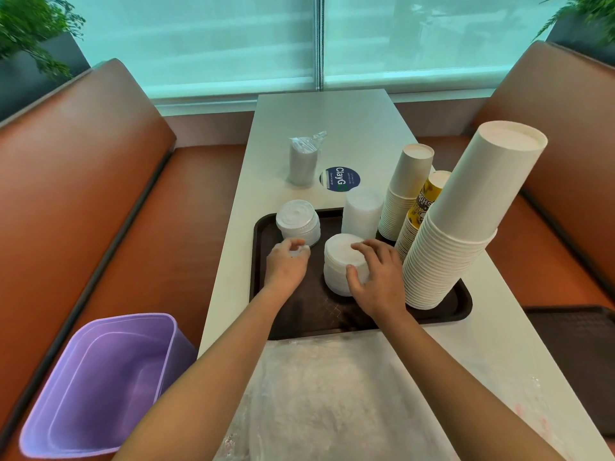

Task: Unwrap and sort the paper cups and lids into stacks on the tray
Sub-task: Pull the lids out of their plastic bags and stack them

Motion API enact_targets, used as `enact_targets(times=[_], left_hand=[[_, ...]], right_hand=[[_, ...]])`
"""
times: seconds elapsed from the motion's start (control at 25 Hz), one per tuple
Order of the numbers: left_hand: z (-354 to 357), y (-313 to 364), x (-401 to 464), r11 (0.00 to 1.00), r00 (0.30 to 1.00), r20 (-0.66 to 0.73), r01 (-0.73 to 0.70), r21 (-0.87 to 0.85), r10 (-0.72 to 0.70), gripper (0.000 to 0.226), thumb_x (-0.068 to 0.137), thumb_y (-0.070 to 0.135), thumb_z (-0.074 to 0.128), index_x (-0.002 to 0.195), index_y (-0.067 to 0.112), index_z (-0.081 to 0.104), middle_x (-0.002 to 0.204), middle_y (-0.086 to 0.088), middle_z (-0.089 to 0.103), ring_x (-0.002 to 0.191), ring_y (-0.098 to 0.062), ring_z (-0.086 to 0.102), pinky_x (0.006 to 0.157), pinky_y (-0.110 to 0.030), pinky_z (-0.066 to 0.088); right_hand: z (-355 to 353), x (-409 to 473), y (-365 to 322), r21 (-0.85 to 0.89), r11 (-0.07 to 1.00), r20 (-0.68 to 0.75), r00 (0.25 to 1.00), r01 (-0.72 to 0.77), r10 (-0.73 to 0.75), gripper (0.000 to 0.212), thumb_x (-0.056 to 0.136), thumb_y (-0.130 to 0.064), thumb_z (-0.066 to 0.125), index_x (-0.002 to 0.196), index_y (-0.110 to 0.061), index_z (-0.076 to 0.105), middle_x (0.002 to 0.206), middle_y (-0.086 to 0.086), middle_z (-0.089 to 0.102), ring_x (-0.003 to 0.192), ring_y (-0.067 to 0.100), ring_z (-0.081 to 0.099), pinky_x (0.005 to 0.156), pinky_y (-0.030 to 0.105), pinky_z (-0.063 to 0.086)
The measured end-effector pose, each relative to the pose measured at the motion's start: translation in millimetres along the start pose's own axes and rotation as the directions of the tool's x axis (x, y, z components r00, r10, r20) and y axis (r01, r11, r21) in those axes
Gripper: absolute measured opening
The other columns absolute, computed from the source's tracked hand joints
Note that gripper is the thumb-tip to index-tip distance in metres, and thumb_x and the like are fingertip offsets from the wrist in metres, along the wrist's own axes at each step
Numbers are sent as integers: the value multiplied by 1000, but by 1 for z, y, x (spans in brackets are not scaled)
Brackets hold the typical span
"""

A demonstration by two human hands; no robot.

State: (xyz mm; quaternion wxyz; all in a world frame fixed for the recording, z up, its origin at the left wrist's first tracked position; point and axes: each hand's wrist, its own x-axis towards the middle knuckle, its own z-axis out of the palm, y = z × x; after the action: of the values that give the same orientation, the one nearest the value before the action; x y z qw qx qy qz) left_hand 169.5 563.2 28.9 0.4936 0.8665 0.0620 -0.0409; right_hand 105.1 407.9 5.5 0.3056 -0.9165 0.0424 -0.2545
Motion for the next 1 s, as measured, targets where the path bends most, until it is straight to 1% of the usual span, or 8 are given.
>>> enact_targets(times=[0.2, 0.36, 0.48, 0.6, 0.68, 0.8, 0.92, 1.0], left_hand=[[-25, -18, 9, 998, 996, -78, 50, -31, -52, 25, 92, 19, 55, 116, 12, 62, 121, -6, 61, 110, -17, 54, 84, -20, 36], [-38, -28, 25, 997, 992, -92, 82, 13, -80, 27, 91, 17, 57, 117, 12, 62, 121, -6, 62, 105, -15, 54, 85, -21, 37], [-34, -36, 38, 987, 999, -29, 19, 160, -14, 38, 88, 22, 62, 124, 13, 57, 127, -7, 57, 109, -16, 54, 89, -24, 40], [-19, -41, 49, 936, 993, 115, -8, 352, -34, 75, 80, 42, 68, 142, 14, 36, 145, -9, 39, 131, -24, 40, 104, -36, 37], [-9, -43, 51, 869, 978, 189, -17, 494, -89, 95, 73, 55, 70, 147, 16, 23, 149, -8, 31, 135, -27, 33, 106, -41, 35], [-1, -46, 46, 791, 975, 209, -70, 607, -74, 94, 72, 60, 67, 144, 18, 25, 144, -7, 35, 131, -27, 34, 102, -41, 37], [-4, -50, 36, 786, 972, 222, -81, 613, -73, 91, 72, 57, 69, 143, 17, 26, 142, -7, 36, 129, -27, 36, 101, -39, 38], [-8, -51, 23, 772, 965, 247, -89, 630, -91, 93, 72, 54, 71, 144, 17, 25, 143, -8, 35, 129, -27, 35, 101, -39, 38]], right_hand=[[3, 15, -20, -64, 986, -53, 986, 157, -160, 32, 77, -27, 56, 104, -14, 68, 109, 8, 64, 100, 29, 57, 85, 41, 48], [13, 42, -42, 0, 984, 65, 982, 178, -178, 33, 77, -24, 59, 107, -14, 68, 114, 8, 64, 107, 30, 56, 91, 43, 45], [25, 54, -51, 47, 986, 136, 977, 157, -162, 34, 77, -22, 59, 108, -12, 67, 116, 9, 64, 110, 30, 54, 94, 44, 43], [35, 54, -52, 66, 982, 127, 974, 180, -187, 31, 75, -17, 64, 105, -11, 68, 112, 9, 65, 107, 30, 56, 91, 42, 45], [40, 53, -51, 69, 983, 132, 975, 172, -180, 30, 76, -16, 65, 105, -12, 68, 112, 7, 65, 108, 28, 55, 92, 37, 43], [42, 50, -48, 61, 982, 146, 972, 178, -185, 30, 75, -18, 63, 104, -12, 68, 110, 7, 66, 105, 28, 57, 91, 36, 45], [39, 44, -40, 48, 982, 161, 969, 181, -186, 28, 75, -18, 62, 102, -12, 69, 108, 7, 66, 104, 28, 58, 89, 39, 46], [35, 38, -36, 35, 989, 204, 967, 147, -151, 27, 79, -17, 64, 105, -12, 68, 113, 7, 65, 109, 27, 56, 94, 39, 44]])
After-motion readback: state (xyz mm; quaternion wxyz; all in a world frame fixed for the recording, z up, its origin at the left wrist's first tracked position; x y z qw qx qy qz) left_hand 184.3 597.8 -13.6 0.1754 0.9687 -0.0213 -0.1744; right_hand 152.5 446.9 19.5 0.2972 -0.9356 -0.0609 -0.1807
